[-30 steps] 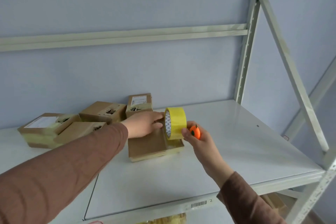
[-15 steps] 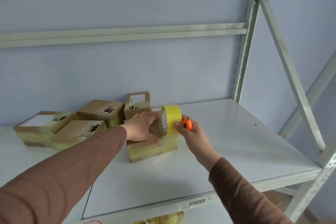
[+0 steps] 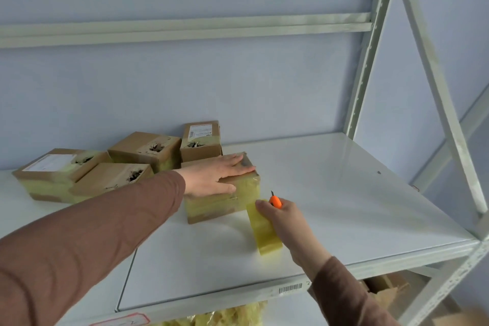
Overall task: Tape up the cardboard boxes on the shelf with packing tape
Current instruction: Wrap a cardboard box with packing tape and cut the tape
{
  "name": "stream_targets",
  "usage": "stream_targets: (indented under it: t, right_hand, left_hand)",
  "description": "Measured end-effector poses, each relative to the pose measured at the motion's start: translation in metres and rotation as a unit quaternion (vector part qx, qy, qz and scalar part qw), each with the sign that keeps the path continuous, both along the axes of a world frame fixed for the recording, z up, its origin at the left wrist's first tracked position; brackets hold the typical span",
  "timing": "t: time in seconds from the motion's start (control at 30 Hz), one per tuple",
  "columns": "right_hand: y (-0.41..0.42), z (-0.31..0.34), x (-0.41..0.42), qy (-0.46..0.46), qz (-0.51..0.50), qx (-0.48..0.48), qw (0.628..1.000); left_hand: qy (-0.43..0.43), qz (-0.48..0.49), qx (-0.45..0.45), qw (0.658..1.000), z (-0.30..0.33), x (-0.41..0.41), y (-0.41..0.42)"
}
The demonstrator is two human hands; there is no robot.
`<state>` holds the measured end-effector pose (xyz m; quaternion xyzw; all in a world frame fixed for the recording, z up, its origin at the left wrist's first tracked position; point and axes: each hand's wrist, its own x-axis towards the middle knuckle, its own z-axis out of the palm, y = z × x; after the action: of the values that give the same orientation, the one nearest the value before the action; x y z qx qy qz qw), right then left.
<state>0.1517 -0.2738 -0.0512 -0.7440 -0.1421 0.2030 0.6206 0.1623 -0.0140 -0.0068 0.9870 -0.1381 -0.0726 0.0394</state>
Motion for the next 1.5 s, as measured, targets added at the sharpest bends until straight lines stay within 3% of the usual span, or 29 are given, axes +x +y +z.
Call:
stream_targets:
  t: [0.13,0.23,0.3,0.37,0.4,0.43,0.47,0.53,0.57,0.63,0.73,0.9,1.13,1.3,1.5]
  right_hand:
    - [0.006,0.002,-0.001,0.063,0.034,0.017,0.997]
    - [0.005,0.004,-0.007,0.124,0.034,0.066,0.99]
    - [0.003,0.003,-0.012,0.132,0.044,0.085,0.987]
    - [0.003,0.0,-0.013,0.121,0.044,0.087,0.988]
    - [0.003,-0.002,-0.013,0.115,0.04,0.086,0.989]
    - [0.003,-0.004,-0.013,0.109,0.036,0.084,0.99]
    - [0.002,-0.006,-0.013,0.1,0.032,0.077,0.991]
    - [-0.002,-0.008,-0.014,0.047,0.026,0.045,0.998]
    - [-0.004,-0.008,-0.012,0.004,0.017,0.024,1.0]
    - [-0.013,-0.003,0.0,-0.077,-0.032,0.0,0.997]
    - [-0.024,0.013,0.029,-0.107,-0.062,-0.019,0.992]
    - [-0.022,0.035,0.046,-0.213,0.062,-0.114,0.968]
    - [-0.015,0.043,0.046,-0.459,0.159,-0.254,0.837]
    - [-0.002,0.034,0.042,-0.547,0.192,-0.293,0.76]
    - [0.015,0.023,0.048,-0.578,0.178,-0.385,0.697]
  left_hand:
    - [-0.002,-0.011,0.087,0.996,0.005,-0.004,-0.005]
    - [-0.099,0.061,0.117,0.986,-0.005,-0.02,-0.015]
    - [-0.253,0.122,0.008,0.96,-0.018,-0.045,-0.03]
    - [-0.404,0.168,-0.201,0.876,-0.039,-0.069,-0.051]
    - [-0.417,0.216,-0.317,0.824,-0.049,-0.079,-0.066]
    - [-0.356,0.278,-0.446,0.773,-0.052,-0.085,-0.082]
    - [-0.242,0.333,-0.556,0.722,-0.052,-0.085,-0.097]
    - [-0.016,0.393,-0.638,0.663,-0.051,-0.079,-0.113]
    - [0.042,0.389,-0.648,0.654,-0.048,-0.076,-0.116]
    - [0.06,0.39,-0.666,0.634,-0.045,-0.073,-0.115]
    - [0.07,0.405,-0.685,0.601,-0.045,-0.071,-0.111]
    - [0.107,0.412,-0.67,0.608,-0.043,-0.074,-0.102]
    - [0.127,0.392,-0.65,0.639,-0.039,-0.076,-0.098]
    - [0.135,0.377,-0.642,0.655,-0.042,-0.076,-0.092]
    - [0.124,0.375,-0.625,0.673,-0.04,-0.075,-0.091]
